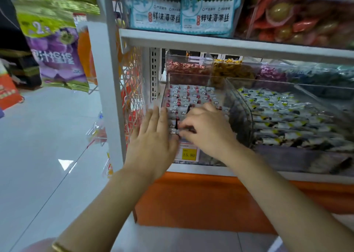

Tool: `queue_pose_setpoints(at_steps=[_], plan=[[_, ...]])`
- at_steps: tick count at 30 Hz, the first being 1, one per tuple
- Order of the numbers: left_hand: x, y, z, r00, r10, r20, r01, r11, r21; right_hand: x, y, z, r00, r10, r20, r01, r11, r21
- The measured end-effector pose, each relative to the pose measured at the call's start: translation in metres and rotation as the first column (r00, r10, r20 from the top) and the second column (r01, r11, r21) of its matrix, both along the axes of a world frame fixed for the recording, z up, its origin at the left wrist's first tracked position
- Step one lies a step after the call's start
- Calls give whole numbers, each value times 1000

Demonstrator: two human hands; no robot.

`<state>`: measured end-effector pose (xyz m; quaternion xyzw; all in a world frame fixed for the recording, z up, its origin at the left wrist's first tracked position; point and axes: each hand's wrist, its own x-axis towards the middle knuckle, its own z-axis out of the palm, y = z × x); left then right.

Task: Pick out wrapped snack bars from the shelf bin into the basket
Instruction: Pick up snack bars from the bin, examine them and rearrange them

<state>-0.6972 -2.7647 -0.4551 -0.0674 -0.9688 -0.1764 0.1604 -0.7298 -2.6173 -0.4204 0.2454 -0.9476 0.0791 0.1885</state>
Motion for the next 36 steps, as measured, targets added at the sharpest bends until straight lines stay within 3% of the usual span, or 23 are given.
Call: queue_pose_setpoints(at_steps=[2, 9, 13, 17, 20, 24, 26, 28, 33, 36], plan=[[3, -2, -2, 1000, -14, 26, 14, 1000, -7, 0, -5, -4, 999, -30, -35, 32, 998, 60], [5, -6, -6, 997, -67, 49, 66, 997, 32, -4, -8, -5, 998, -7, 58, 17, 983, -181], [6, -7, -3, 997, -79, 25, 76, 992, 102, 3, -1, 6, 997, 37, 61, -4, 881, -474], [11, -5, 7, 996, -63, -62, 75, 975, 210, 19, 8, 19, 996, 2, -91, -62, 755, -653], [18, -4, 18, 988, -29, -150, 69, 961, 266, 33, 20, 25, 989, -30, -148, -102, 591, -800], [24, -5, 25, 989, -93, -115, 130, 913, 386, 47, 30, 21, 991, 120, 67, 45, 178, -983], [26, -4, 27, 981, -176, -76, 190, 843, 503, 51, 31, 15, 957, 242, 162, 163, 17, -987], [26, -5, 28, 969, -245, -8, 184, 706, 684, 53, 32, 10, 918, 326, 224, 251, -44, -967], [24, -3, 27, 923, -354, 153, -10, 376, 927, 58, 38, -2, 838, 483, 255, 344, -105, -933], [24, -3, 26, 912, -378, 159, -45, 293, 955, 60, 40, -5, 821, 493, 288, 362, -61, -930]])
